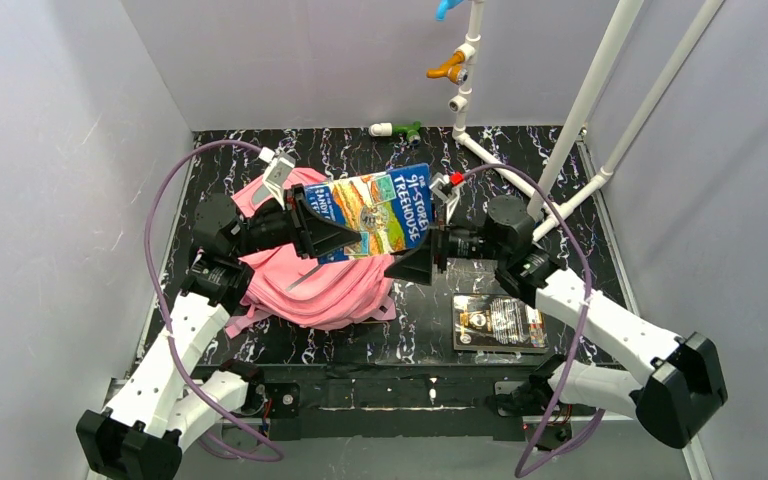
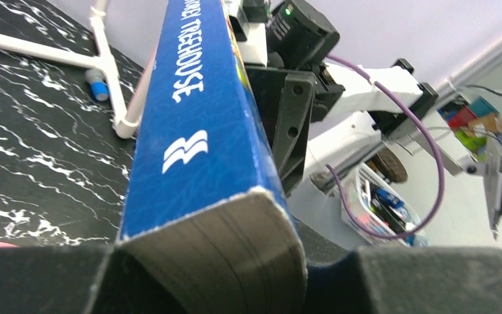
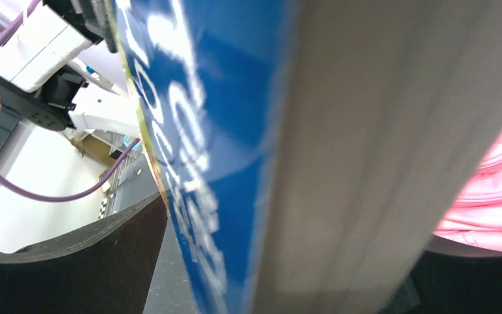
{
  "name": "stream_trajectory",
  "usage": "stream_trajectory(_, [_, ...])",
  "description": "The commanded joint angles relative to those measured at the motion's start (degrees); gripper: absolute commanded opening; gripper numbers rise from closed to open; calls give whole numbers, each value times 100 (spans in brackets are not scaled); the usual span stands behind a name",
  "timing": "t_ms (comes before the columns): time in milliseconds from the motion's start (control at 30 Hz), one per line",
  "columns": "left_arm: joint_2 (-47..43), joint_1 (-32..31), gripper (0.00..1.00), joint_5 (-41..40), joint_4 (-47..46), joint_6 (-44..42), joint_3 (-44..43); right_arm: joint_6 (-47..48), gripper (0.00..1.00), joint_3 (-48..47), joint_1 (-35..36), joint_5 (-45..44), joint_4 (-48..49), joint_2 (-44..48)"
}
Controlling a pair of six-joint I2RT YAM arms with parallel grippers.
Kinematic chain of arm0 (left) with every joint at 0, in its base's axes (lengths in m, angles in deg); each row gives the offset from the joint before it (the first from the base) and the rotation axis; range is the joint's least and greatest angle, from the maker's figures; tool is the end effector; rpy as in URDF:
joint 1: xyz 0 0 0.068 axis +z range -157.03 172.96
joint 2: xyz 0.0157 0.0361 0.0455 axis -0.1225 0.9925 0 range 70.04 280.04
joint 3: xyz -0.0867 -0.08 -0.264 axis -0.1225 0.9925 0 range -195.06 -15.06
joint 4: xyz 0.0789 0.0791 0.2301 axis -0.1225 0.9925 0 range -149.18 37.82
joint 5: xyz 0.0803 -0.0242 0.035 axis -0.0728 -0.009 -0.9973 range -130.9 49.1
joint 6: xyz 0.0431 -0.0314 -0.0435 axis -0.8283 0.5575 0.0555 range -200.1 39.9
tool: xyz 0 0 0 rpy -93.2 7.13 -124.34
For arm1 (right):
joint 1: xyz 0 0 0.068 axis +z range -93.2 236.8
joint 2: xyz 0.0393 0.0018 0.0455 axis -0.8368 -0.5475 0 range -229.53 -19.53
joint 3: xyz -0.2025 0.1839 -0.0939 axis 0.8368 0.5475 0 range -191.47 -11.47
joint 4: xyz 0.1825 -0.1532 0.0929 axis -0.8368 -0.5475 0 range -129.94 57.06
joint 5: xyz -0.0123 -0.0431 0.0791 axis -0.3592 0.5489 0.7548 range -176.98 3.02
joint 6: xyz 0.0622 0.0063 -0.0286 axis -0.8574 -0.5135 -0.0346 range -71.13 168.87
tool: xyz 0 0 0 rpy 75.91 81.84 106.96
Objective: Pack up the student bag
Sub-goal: Pick up the book from the center of the board.
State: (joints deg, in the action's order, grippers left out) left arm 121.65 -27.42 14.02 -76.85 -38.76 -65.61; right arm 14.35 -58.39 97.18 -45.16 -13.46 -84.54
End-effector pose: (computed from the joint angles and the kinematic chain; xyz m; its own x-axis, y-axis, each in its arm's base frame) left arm 0.1595 -0.1077 0.4194 -0.4167 -0.2501 -0.8740 0.8792 0.1335 -0.4574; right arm 0.1759 0.1983 0.3538 -0.5463 0.0899 -0.8328 -0.8266 0.1032 0.5533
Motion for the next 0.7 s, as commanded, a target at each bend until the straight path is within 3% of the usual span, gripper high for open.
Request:
stream_trajectory(0, [-178,-109,0,1281,-189,75,-225,116,98,144,-154,406,-249,374])
stream_trajectory(200, [-270,-92,0,625,-14,134,-122,-728,98,376,-457,154,480,559])
stream_trajectory(433, [-150,-91,0,750,223,291,-40,-1666,98,292,-746,347,1554,414])
stream_trajectory(667, [-15,-76,0,727,617,-42,-73,-2034,98,296,-1093,639,1554,596])
